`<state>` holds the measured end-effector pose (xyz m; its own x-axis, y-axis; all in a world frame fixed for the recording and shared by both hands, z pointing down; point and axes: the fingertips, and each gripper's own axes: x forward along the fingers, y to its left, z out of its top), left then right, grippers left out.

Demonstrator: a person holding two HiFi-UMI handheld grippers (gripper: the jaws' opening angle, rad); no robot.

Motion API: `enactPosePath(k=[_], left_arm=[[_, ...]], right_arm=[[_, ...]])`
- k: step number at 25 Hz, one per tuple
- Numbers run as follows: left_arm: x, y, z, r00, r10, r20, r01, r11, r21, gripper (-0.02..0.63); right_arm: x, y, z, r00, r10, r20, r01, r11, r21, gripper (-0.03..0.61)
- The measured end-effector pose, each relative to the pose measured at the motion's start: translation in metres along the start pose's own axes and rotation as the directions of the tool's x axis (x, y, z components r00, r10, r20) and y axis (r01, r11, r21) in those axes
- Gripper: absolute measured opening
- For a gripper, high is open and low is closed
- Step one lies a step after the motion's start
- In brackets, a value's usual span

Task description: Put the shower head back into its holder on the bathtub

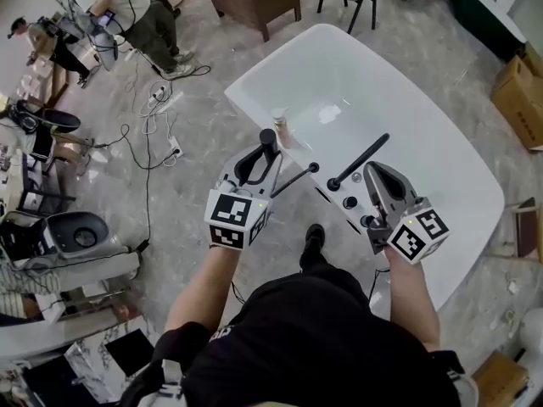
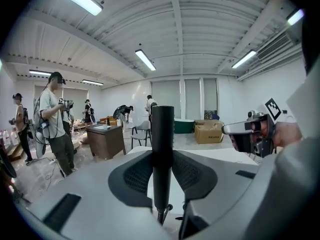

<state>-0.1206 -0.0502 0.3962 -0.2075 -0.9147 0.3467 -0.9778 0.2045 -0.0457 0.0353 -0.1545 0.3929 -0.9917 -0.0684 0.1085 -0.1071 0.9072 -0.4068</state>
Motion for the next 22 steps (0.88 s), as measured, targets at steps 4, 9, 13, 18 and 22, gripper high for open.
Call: enactPosePath(k=[4,9,13,18,22], left_arm=[[0.033,-0.003,0.010,0.999,-0.031,-0.037,0.031,0.999,0.008,0.129],[0.061,-0.006,0.033,0.995,-0.098,-0.005,0.098,0.995,0.012,0.129],[0.077,-0.005,0.037,0.987,-0.158,0.013,0.157,0.987,0.025,0.127],[0.101,0.015,0.047,0.970,-0.242,0.032,0.241,0.970,0.008,0.129],[0.106,0.052,0.049,0.951,-0.303,0.056,0.303,0.953,0.012,0.127]], right_arm=[[0.004,-0.036,0.012,0.999,-0.037,0.013,0.037,0.998,0.047,0.014],[0.004,-0.063,0.016,0.995,-0.086,0.049,0.083,0.994,0.065,0.014],[0.011,-0.067,0.012,0.991,-0.122,0.057,0.118,0.991,0.070,0.014],[0.031,-0.068,0.017,0.980,-0.192,0.050,0.189,0.981,0.052,0.014],[0.067,-0.054,0.014,0.955,-0.293,0.041,0.290,0.955,0.062,0.014]])
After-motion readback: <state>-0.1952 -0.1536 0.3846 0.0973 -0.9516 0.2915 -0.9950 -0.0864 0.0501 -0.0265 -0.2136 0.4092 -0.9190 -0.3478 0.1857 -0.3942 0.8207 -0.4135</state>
